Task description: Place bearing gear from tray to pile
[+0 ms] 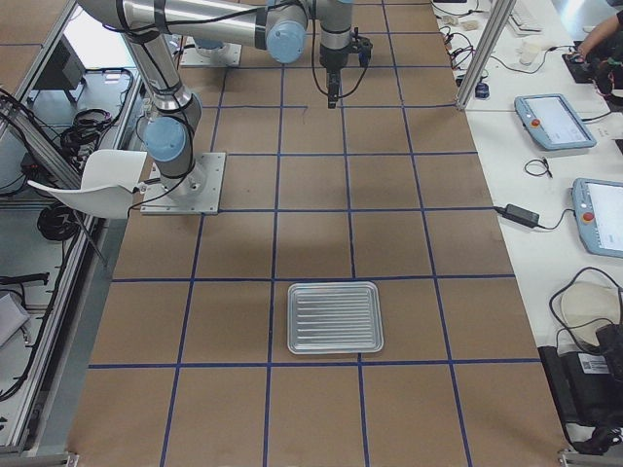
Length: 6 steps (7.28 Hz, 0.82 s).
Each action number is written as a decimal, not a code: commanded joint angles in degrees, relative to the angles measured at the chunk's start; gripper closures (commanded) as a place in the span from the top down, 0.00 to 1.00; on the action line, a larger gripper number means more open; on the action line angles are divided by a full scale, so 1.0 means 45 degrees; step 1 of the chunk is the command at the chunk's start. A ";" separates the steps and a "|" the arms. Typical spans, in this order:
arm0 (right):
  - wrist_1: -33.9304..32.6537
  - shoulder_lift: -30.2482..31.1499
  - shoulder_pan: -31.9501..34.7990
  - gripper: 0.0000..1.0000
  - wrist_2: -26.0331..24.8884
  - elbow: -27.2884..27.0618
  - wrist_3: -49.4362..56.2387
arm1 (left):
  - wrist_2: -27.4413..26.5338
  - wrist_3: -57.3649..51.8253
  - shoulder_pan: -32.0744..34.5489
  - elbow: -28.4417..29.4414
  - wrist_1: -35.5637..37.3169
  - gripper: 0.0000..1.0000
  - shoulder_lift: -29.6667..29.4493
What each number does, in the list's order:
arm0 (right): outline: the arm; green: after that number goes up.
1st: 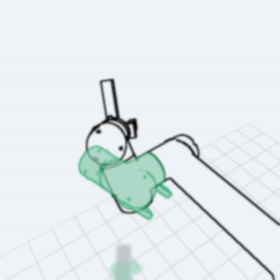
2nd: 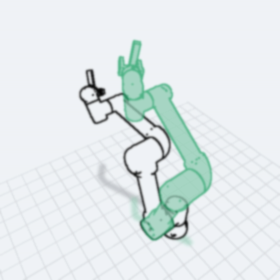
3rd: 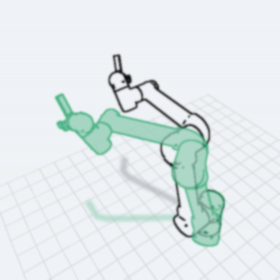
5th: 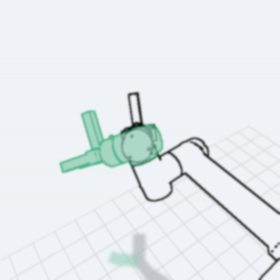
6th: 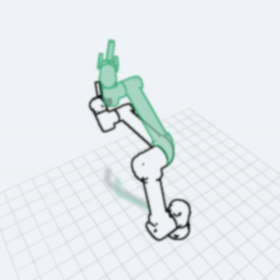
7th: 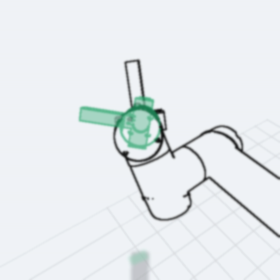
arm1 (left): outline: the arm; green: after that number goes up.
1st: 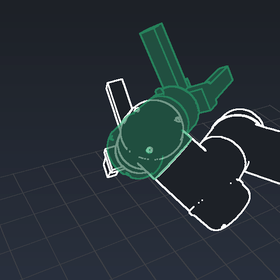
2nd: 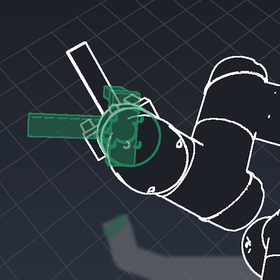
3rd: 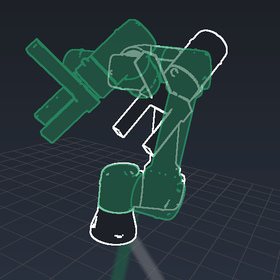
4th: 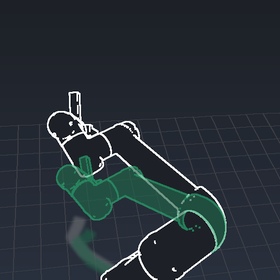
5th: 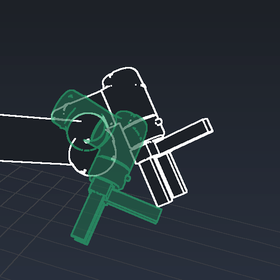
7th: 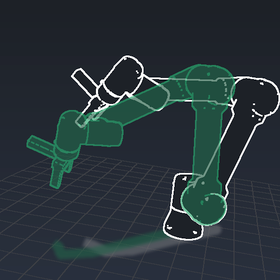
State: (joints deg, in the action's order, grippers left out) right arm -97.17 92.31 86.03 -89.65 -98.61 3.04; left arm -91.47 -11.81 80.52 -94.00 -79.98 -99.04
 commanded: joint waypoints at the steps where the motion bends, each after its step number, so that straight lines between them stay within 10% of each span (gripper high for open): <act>1: 0.1194 0.0791 0.0179 1.00 0.1063 0.0213 -0.0437 | 0.0052 0.2171 0.2059 0.2228 -0.1249 1.00 0.0641; 6: 0.1574 0.1556 0.0219 1.00 0.1191 0.0000 -0.1339 | 0.0149 0.2039 0.1404 0.2452 -0.3632 1.00 0.1618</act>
State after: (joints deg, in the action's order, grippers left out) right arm -90.06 98.32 86.91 -84.13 -98.17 -2.88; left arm -91.23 -2.55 87.32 -82.99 -94.74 -92.23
